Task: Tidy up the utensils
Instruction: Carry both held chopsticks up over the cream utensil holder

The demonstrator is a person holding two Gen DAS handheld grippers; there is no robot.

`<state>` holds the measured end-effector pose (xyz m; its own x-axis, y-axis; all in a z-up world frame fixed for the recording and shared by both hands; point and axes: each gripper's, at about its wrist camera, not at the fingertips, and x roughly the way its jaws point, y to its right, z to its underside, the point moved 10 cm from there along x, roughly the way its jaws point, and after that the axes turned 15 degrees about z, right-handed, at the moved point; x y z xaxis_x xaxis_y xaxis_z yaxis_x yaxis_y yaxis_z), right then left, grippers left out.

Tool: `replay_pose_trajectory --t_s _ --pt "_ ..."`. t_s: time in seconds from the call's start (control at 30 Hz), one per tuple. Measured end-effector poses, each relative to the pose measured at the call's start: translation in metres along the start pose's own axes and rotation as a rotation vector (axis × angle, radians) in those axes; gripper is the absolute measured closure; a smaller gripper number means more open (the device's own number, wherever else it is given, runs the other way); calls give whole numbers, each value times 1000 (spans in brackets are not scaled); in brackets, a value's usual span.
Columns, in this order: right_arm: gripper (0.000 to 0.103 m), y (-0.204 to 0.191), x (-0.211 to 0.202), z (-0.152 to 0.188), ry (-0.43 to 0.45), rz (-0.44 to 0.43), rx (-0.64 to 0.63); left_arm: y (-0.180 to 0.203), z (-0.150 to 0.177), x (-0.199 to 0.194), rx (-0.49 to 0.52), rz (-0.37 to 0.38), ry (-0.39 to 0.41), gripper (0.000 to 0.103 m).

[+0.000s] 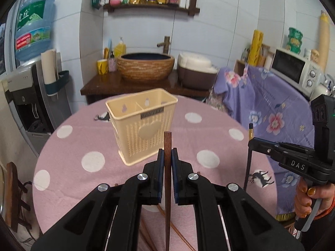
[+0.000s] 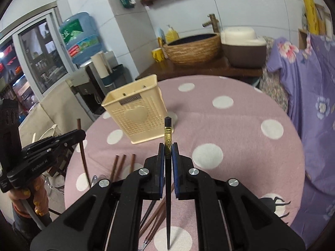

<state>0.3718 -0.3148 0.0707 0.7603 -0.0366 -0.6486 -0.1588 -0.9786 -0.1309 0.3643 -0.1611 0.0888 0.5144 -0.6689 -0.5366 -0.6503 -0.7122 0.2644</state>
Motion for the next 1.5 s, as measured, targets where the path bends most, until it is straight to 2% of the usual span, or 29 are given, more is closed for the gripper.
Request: replay_pose_trajectory --t_s 0.47,0.63,0.8,1.0,1.1,1.17,1.27,1.37,1.5 --pt "95 -14 -21 -9 15 -11 -73 3 -10 -22 19 -17 42 95" --pt "95 -23 -28 -20 18 -32 -97 7 -24 -32 28 -16 69 95" --pt "95 -39 -38 -52 51 -48 -123 12 -49 -35 49 -34 93 95" --pt "95 -61 -48 -118 116 -35 -141 10 -110 -53 58 -69 150 95" --pt "95 -70 -55 -166 177 -25 -118 3 -153 -68 37 -90 211 95" --pt "95 -77 -60 -198 227 -13 -101 -2 -179 -78 36 -130 272 95" --pt "95 -88 -57 -229 285 2 -91 -12 -206 -83 29 -167 331 95" --pt "95 -97 -37 -244 315 44 -85 -24 -211 -69 1 -181 337 95" --pt "95 -99 1 -241 300 67 -56 -40 -196 -41 -7 -216 313 95"
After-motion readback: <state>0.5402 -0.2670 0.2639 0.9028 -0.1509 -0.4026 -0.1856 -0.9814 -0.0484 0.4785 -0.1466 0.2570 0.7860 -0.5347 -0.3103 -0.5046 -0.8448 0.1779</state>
